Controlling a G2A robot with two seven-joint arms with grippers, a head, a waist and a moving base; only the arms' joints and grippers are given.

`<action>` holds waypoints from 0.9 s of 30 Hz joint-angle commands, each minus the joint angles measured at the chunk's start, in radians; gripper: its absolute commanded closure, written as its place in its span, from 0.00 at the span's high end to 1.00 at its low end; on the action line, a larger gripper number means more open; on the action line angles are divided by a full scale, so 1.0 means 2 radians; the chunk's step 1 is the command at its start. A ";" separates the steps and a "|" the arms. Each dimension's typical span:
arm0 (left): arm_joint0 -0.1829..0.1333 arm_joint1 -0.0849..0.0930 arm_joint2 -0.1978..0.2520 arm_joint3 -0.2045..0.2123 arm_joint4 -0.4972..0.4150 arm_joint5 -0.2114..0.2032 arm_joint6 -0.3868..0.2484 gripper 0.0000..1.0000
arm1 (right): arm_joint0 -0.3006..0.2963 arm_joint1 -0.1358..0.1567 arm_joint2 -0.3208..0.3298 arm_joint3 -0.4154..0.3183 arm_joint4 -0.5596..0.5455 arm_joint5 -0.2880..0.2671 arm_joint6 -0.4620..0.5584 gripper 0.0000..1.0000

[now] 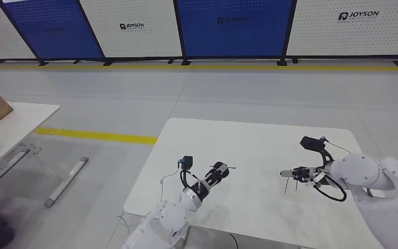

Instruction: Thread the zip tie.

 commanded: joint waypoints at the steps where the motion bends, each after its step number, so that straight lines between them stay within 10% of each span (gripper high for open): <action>1: 0.000 0.000 0.000 0.000 0.000 0.000 0.000 0.00 | -0.004 0.000 -0.001 -0.001 0.000 -0.008 -0.008 1.00; 12: 0.000 0.000 0.000 0.000 0.000 0.000 0.000 0.00 | 0.051 0.001 -0.091 0.048 0.003 -0.047 0.000 1.00; 25: 0.000 0.000 0.000 0.000 0.000 0.000 0.000 0.00 | 0.045 -0.001 -0.086 0.062 0.026 -0.055 -0.032 1.00; 26: 0.000 0.000 0.000 0.000 0.000 0.000 0.000 0.00 | 0.043 -0.001 -0.086 0.060 0.030 -0.056 -0.038 0.56; 27: 0.000 0.000 0.000 0.000 0.000 0.000 0.000 0.00 | 0.042 -0.002 -0.084 0.061 0.037 -0.060 -0.042 0.45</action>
